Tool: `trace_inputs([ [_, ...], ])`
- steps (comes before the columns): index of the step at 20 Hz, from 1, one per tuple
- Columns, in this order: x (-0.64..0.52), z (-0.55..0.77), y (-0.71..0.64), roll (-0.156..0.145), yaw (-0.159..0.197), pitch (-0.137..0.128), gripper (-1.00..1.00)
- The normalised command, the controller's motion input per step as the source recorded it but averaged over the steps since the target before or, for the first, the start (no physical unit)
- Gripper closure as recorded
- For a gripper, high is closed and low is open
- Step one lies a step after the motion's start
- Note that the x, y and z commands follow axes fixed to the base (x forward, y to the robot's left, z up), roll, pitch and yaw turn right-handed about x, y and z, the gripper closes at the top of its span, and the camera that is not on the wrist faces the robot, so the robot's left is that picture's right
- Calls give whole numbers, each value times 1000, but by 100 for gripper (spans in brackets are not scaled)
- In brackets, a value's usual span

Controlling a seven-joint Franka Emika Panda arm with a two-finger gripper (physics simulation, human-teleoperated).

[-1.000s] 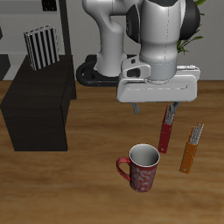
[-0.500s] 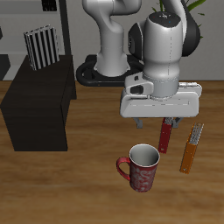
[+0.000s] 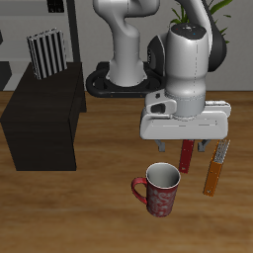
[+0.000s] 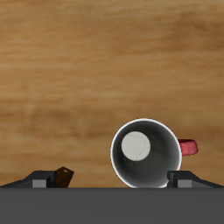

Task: Place the striped book upright on top of the shelf and place the red mug on top of the shelf

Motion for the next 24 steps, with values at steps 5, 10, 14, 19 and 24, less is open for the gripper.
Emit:
trace_inputs([
  [5,74,-151,3,1,-26,-11,-100],
  [10,104,-281,-11,-10,12,19,-100],
  [14,60,-173,-1,-1,1,22,-100],
  [19,73,-275,53,9,7,36,-100],
  [24,44,-300,9,-1,-4,47,-100],
])
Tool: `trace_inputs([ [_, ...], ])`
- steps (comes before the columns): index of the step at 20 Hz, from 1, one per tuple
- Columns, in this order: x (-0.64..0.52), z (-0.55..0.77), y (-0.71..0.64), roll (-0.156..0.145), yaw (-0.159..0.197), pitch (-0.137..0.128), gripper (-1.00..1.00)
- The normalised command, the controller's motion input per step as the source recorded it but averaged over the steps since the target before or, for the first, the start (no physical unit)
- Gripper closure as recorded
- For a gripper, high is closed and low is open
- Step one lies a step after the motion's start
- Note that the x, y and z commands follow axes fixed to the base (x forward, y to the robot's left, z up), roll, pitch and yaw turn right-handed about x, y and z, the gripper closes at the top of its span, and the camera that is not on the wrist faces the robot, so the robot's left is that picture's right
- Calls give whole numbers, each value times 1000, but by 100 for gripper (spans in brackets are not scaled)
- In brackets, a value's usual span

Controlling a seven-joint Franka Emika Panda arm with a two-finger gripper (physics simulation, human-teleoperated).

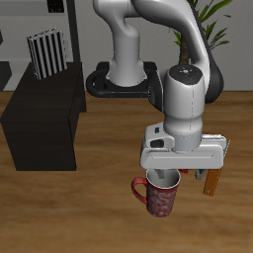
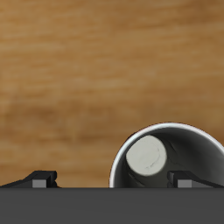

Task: Place the striped book upright on top of the shelf and place the red mug on top of the shelf

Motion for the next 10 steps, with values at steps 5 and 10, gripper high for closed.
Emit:
trace_inputs([
  [5,-2,-199,-7,12,-5,42,-100],
  [10,37,-210,-78,-9,-25,54,100],
])
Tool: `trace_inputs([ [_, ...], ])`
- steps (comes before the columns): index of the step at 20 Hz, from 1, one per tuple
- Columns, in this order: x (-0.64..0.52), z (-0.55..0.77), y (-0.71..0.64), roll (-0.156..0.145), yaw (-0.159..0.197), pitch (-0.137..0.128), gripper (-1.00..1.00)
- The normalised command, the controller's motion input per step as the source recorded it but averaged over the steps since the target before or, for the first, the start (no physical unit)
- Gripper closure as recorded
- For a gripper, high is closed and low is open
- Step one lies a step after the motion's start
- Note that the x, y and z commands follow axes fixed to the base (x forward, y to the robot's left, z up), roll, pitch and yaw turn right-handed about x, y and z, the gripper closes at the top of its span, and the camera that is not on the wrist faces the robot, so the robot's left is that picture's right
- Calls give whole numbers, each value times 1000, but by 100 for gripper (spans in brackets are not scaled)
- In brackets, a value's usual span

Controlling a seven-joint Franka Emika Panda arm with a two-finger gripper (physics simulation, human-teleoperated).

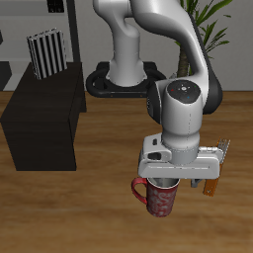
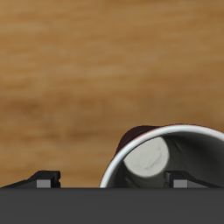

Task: Place the striped book upright on top of the shelf and place the red mug on top of the shelf

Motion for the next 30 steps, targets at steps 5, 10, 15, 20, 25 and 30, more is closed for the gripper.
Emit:
trace_inputs([
  [5,-22,2,-121,-15,-9,11,100],
  [10,-53,40,-142,-18,-29,2,100],
  [15,-91,200,-284,-29,-3,-25,100],
  [20,-217,484,-286,-32,-3,-57,100],
  [25,-325,607,-260,-17,15,-79,100],
  [30,-489,888,-400,-24,-10,-79,100],
])
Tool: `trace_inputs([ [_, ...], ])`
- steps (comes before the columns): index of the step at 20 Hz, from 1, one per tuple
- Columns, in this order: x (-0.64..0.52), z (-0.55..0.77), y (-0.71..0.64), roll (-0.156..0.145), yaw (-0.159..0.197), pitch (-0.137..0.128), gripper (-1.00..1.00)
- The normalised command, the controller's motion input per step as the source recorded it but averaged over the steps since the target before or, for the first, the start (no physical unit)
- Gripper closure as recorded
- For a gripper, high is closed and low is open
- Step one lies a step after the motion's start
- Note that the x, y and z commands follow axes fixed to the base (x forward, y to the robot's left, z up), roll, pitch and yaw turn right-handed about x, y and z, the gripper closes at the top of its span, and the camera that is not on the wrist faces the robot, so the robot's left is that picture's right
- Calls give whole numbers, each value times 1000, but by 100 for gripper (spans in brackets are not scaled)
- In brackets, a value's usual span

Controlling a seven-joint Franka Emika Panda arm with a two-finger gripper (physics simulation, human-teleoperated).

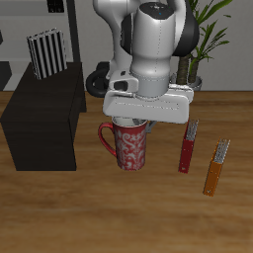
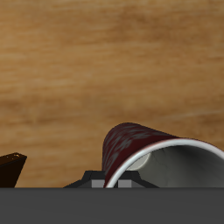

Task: Place the striped book upright on top of the shelf and place the red mug on top of the shelf

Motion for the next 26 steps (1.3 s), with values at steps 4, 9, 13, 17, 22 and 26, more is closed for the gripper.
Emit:
trace_inputs([
  [4,-551,813,-149,-12,-15,-42,100],
  [9,-621,681,-49,27,-26,-66,100],
  [13,-564,579,-14,0,-15,-40,100],
  [17,-197,245,-74,-4,-34,24,100],
  [22,-304,400,-374,-45,-38,3,100],
  [26,-50,127,-289,-34,-31,24,100],
])
